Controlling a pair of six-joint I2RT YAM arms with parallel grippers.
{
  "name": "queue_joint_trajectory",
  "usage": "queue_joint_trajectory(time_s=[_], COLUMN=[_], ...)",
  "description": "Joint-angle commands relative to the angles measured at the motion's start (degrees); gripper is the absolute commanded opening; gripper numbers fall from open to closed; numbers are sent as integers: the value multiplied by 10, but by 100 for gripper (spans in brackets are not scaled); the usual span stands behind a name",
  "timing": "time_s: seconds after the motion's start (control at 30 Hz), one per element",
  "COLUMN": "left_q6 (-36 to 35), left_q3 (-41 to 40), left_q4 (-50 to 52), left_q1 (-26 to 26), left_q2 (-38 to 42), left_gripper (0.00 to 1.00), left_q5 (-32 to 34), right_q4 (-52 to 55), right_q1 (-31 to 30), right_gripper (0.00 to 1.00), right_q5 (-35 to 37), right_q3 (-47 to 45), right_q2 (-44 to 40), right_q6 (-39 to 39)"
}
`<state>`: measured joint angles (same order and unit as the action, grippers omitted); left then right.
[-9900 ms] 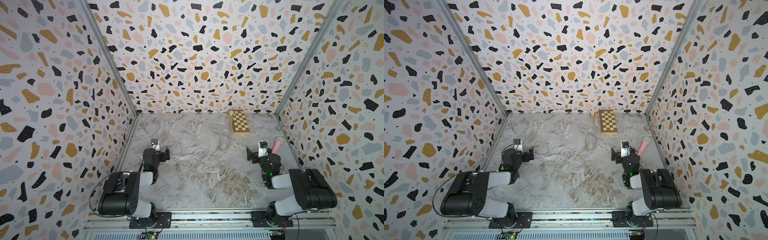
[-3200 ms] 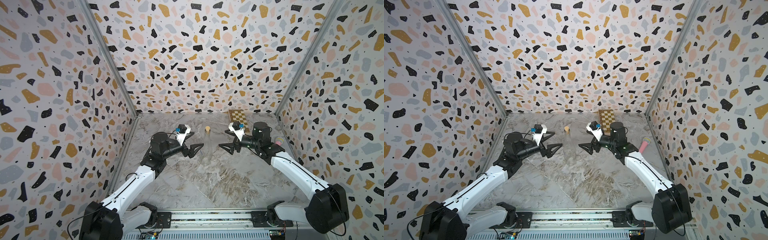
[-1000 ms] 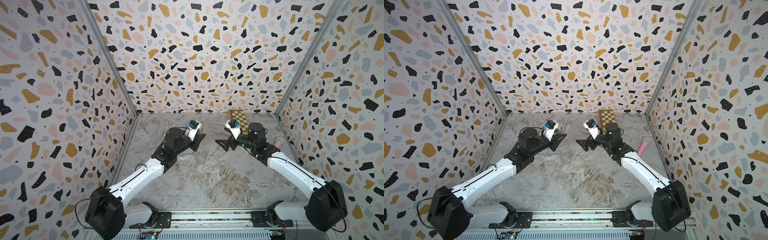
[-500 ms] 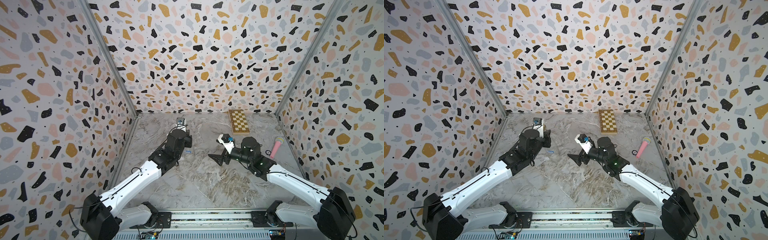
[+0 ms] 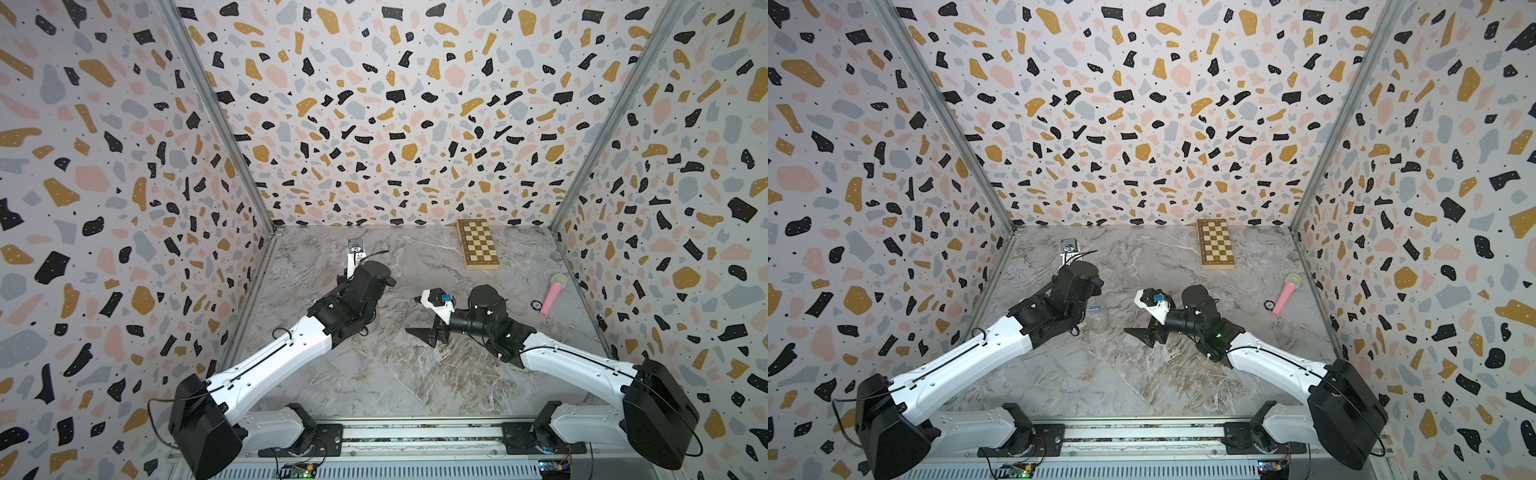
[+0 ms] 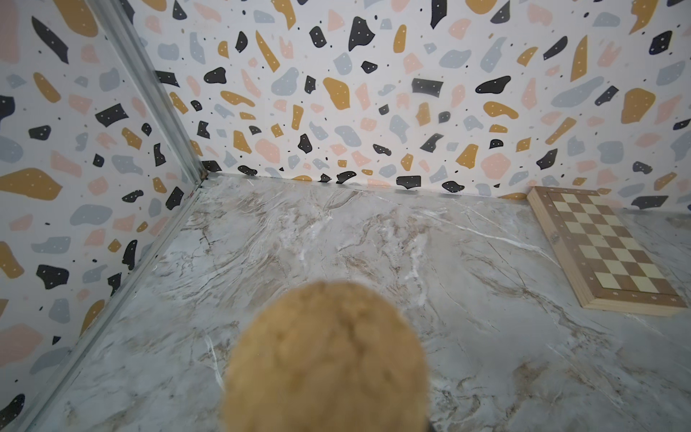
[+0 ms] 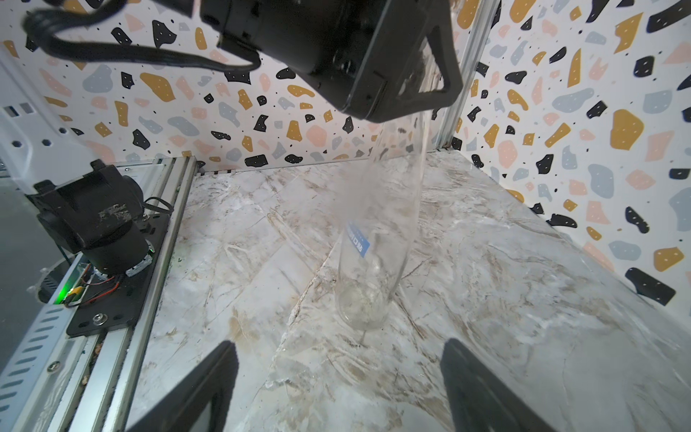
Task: Remove the label from the bottle
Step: Place the bottle at the center of the board.
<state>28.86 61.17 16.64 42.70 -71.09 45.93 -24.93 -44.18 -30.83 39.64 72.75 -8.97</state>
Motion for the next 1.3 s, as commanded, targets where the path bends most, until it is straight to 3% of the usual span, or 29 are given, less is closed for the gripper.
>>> queue_joint_trajectory(time_s=[0.0,0.43,0.63,0.97,1.27], left_q6=[63,135,125,75,47], left_q3=[26,26,26,15,4], left_q4=[-14,-10,-19,-58,-99], left_q1=[14,57,68,83,99], left_q2=[12,-20,-34,-37,-34], left_gripper=[0,0,0,42,69], left_q5=[71,121,129,121,109], right_q4=[-22,-73,-78,-80,-77], right_q1=[-3,-2,1,5,9], right_gripper=[78,77,78,80,81], right_q5=[-30,-30,-28,-28,-32], right_q3=[-8,-39,-43,-45,-47], right_q2=[0,19,18,14,9], right_q6=[-22,-26,-29,-32,-33])
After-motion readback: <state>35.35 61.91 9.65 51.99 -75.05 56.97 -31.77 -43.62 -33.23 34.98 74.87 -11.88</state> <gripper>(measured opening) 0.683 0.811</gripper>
